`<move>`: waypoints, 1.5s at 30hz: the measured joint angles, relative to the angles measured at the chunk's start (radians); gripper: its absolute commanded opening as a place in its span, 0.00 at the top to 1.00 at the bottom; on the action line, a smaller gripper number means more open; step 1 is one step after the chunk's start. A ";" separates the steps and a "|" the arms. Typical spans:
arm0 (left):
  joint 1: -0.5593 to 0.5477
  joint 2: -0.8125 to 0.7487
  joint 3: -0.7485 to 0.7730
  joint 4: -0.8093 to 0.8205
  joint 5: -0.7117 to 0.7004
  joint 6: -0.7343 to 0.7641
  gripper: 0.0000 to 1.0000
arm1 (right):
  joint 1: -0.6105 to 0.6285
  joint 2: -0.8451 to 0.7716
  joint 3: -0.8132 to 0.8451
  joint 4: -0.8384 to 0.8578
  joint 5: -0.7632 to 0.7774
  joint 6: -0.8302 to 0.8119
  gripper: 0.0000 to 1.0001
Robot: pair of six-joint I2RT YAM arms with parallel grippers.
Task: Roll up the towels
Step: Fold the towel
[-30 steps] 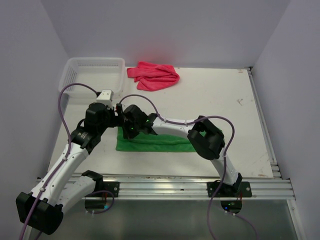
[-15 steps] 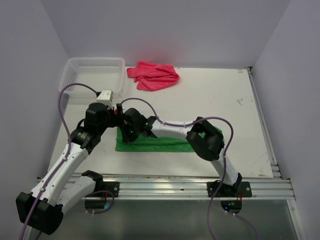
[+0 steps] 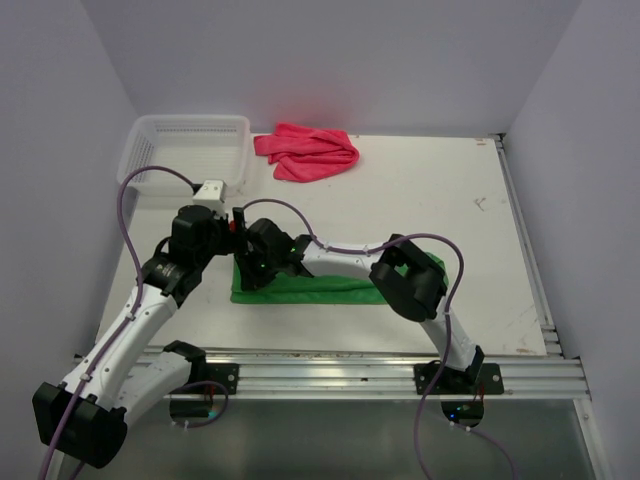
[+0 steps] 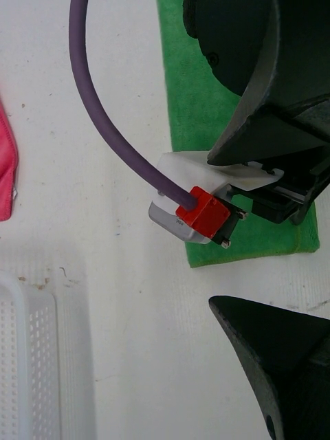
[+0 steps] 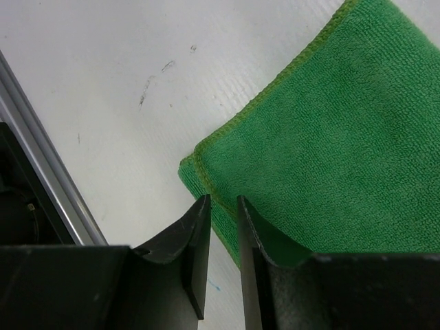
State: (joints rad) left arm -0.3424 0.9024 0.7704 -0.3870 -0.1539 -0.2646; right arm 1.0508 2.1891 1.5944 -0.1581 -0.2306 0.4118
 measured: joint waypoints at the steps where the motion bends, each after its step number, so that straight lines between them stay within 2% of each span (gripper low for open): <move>1: 0.000 0.000 0.000 0.000 -0.003 0.000 0.20 | 0.000 0.002 0.000 0.001 -0.004 0.000 0.74; 15: 0.001 -0.002 0.000 0.003 -0.019 0.014 0.21 | 0.009 0.017 -0.029 0.013 -0.018 0.003 0.68; 21: 0.001 -0.146 -0.026 0.017 -0.063 0.013 0.20 | 0.010 -0.039 -0.083 -0.014 0.032 -0.024 0.66; 23: 0.001 -0.212 -0.037 0.032 -0.075 0.013 0.20 | 0.010 -0.086 -0.131 -0.018 0.050 -0.029 0.65; 25: 0.001 -0.264 -0.048 0.055 -0.084 0.013 0.19 | 0.010 -0.136 -0.177 -0.019 0.064 -0.031 0.58; 26: 0.001 -0.285 -0.050 0.061 -0.088 0.013 0.19 | 0.010 -0.160 -0.198 -0.021 0.072 -0.032 0.50; 29: 0.001 -0.298 -0.050 0.087 -0.100 0.013 0.19 | 0.010 -0.227 -0.245 -0.027 0.091 -0.039 0.47; 36: 0.001 -0.234 -0.050 0.078 -0.123 0.013 0.19 | 0.003 -0.403 -0.391 -0.050 0.167 -0.035 0.52; 39: 0.001 -0.216 -0.050 0.079 -0.122 0.009 0.19 | -0.026 -0.562 -0.510 -0.089 0.229 -0.028 0.57; 42: 0.001 -0.177 -0.049 0.079 -0.106 -0.015 0.19 | -0.105 -0.739 -0.607 -0.138 0.280 -0.008 0.64; 45: 0.001 -0.113 -0.045 0.079 -0.069 -0.051 0.19 | -0.260 -0.911 -0.694 -0.185 0.339 0.038 0.66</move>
State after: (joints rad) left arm -0.3412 0.7898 0.7258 -0.3080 -0.2226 -0.3157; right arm 0.7910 1.2778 0.9009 -0.3431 0.1085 0.4500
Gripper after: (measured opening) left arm 0.808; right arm 0.344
